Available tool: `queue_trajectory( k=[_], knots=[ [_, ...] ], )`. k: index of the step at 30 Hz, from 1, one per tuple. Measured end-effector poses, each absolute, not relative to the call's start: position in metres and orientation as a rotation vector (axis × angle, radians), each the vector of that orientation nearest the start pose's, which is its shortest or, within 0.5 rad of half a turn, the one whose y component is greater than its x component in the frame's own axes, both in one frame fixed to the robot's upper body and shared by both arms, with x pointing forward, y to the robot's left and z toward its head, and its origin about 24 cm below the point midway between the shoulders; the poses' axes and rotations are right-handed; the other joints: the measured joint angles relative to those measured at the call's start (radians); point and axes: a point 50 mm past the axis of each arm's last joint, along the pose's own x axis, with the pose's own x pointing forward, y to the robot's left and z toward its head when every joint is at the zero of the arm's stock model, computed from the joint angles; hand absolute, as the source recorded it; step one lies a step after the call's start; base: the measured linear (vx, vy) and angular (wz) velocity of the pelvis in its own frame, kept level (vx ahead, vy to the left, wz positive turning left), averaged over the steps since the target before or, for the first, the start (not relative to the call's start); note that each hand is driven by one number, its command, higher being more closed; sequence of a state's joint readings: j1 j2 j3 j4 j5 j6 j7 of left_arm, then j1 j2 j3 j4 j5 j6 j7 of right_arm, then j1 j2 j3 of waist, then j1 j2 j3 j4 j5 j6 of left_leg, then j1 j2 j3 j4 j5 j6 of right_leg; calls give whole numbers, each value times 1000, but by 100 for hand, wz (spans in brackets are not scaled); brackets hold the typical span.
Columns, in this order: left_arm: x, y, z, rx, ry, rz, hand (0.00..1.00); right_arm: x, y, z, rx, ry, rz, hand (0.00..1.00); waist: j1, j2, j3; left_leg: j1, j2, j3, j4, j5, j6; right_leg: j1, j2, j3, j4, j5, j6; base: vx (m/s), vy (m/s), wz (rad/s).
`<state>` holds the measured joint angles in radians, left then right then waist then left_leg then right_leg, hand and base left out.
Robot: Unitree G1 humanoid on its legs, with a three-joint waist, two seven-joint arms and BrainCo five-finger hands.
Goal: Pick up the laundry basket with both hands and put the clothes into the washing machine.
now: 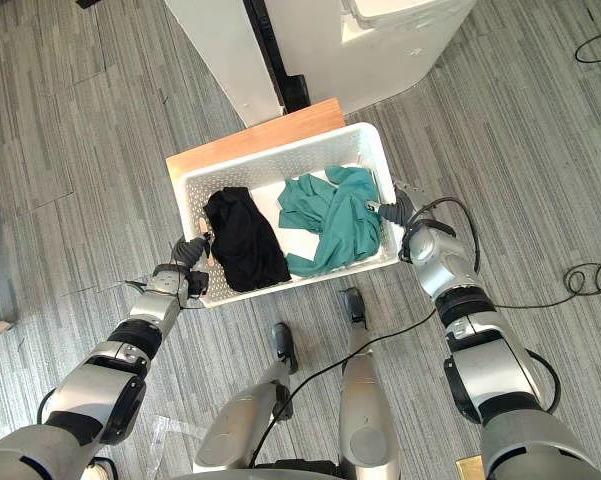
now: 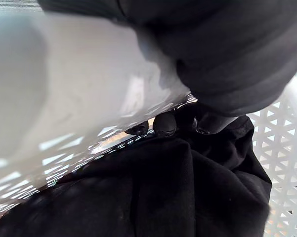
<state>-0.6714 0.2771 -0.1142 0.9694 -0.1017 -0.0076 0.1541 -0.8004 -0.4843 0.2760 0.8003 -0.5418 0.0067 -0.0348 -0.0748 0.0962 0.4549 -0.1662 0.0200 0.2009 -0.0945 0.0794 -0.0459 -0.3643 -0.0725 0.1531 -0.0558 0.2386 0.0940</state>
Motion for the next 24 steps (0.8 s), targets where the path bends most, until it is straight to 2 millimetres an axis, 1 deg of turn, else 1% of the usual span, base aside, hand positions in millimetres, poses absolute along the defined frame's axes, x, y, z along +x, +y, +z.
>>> queue_trajectory(
  k=[1, 2, 13, 17, 24],
  knots=[
    [359, 197, 34, 281, 280, 129, 100, 387, -210, 123, -1150, 6, 10, 0, 0, 0, 0, 0, 0, 0, 0, 0, 0, 0, 0, 0, 0, 0, 0, 33, -1, 0],
    [359, 197, 34, 281, 280, 129, 100, 387, -210, 123, -1149, 6, 9, 100, 0, 0, 0, 0, 0, 0, 0, 0, 0, 0, 0, 0, 0, 0, 0, 48, -1, 0],
    [359, 196, 32, 280, 283, 129, 100, 387, -209, 121, -1111, 8, -2, 100, 2, 0, -2, -2, 0, -4, 0, -2, -3, -2, 0, -2, 0, -1, 1, 10, 0, 0],
    [353, 194, 23, 270, 308, 126, 100, 385, -208, 113, -1090, 28, -2, 100, 6, 1, -25, -11, 0, -4, 0, -2, -3, -10, 0, -1, 0, 0, 0, 0, 0, 0],
    [347, 195, 14, 264, 336, 126, 100, 384, -206, 106, -1074, 42, 8, 100, 9, 0, -28, 4, 0, 0, 0, -1, -2, 1, 1, 4, 0, 0, 0, 0, 0, -3]
  ],
)
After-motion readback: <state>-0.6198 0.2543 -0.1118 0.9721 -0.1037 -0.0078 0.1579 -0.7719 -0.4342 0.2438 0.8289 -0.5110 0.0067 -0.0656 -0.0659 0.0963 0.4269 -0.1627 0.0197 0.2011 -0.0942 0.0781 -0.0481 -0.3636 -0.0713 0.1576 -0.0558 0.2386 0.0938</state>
